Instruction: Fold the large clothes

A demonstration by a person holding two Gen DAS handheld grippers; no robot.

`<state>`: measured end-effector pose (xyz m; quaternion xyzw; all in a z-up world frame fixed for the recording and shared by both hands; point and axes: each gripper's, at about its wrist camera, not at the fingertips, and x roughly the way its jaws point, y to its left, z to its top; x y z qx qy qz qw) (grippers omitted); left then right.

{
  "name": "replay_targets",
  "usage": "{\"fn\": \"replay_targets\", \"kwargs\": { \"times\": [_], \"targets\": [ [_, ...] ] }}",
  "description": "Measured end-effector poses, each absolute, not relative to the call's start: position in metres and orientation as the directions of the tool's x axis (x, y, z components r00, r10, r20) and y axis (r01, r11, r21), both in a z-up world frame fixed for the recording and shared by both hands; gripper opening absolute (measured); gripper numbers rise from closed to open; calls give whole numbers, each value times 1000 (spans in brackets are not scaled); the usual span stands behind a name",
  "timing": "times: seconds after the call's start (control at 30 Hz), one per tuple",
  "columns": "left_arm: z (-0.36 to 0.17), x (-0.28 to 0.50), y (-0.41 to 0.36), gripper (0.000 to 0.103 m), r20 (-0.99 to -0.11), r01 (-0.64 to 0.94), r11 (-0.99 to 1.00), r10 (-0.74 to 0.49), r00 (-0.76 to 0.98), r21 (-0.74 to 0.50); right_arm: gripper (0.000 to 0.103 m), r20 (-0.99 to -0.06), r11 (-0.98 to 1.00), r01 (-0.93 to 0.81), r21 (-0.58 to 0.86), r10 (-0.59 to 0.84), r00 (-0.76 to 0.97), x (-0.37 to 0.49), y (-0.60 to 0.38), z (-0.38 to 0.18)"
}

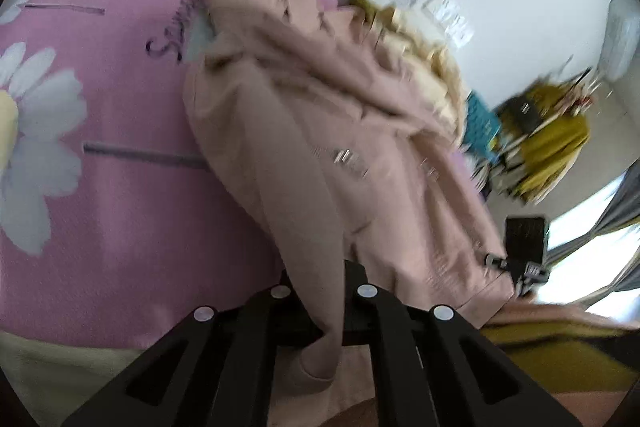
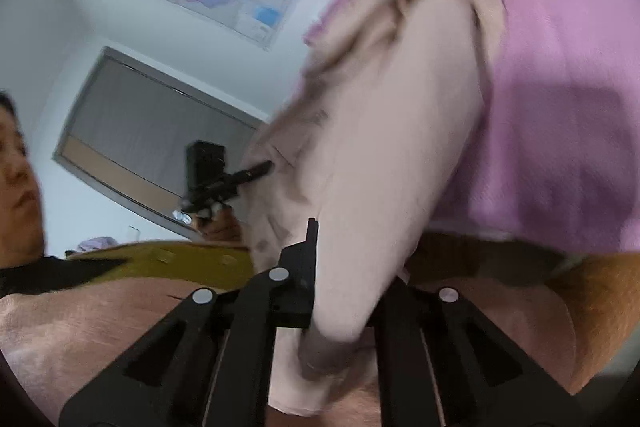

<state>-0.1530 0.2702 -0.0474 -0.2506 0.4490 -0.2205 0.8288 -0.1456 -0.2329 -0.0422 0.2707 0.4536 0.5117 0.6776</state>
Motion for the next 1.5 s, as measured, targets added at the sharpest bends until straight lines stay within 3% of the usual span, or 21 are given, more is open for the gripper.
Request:
{"fn": "replay_targets", "kwargs": {
  "times": [0.17,0.4,0.57,0.67,0.8,0.87,1.0,1.03,1.1,1.13,1.17,1.3,1.37,1.5],
  "targets": [
    [-7,-142,280,2,-556,177,762,-591,585,-623,5,-261,308,-543,782,951,164,-125,-236,13],
    [31,-100,286,2,-554,171,792,-546,629,-586,6,-150,290,-523,801,944,293,-56,-240,65],
    [52,-29,310,2,-596,89,817,-485,640,-570,10,-140,297,-429,853,922,360,25,-241,74],
    [49,31,318,3,-656,11,837,-436,616,-546,14,-193,348,-348,870,892,408,76,-238,67],
    [4,110,316,7,-798,-131,879,-343,495,-459,18,-321,442,-221,869,845,428,131,-224,37],
    [-14,127,309,9,-839,-148,902,-303,452,-405,32,-404,495,-135,858,815,415,153,-217,12],
    [-21,131,309,10,-839,-140,912,-283,465,-385,46,-452,549,-132,826,783,427,155,-220,3],
    [-16,126,310,14,-825,-116,915,-286,487,-386,50,-456,559,-154,814,781,427,152,-221,7],
    [3,103,310,34,-787,-60,947,-225,575,-315,61,-474,620,-247,745,752,458,133,-225,27],
    [12,94,309,50,-769,-37,961,-195,609,-273,69,-474,640,-279,716,739,479,124,-228,36],
    [20,82,305,53,-747,4,970,-191,637,-245,75,-466,664,-319,676,721,513,111,-233,47],
    [36,42,273,56,-698,181,967,-254,669,-179,76,-475,732,-402,550,670,571,61,-245,56],
    [27,32,249,65,-713,254,958,-269,647,-131,76,-521,770,-425,476,636,569,37,-242,44],
    [-7,40,199,65,-770,365,926,-302,562,-96,77,-601,781,-492,385,617,508,3,-220,5]
  ]
}}
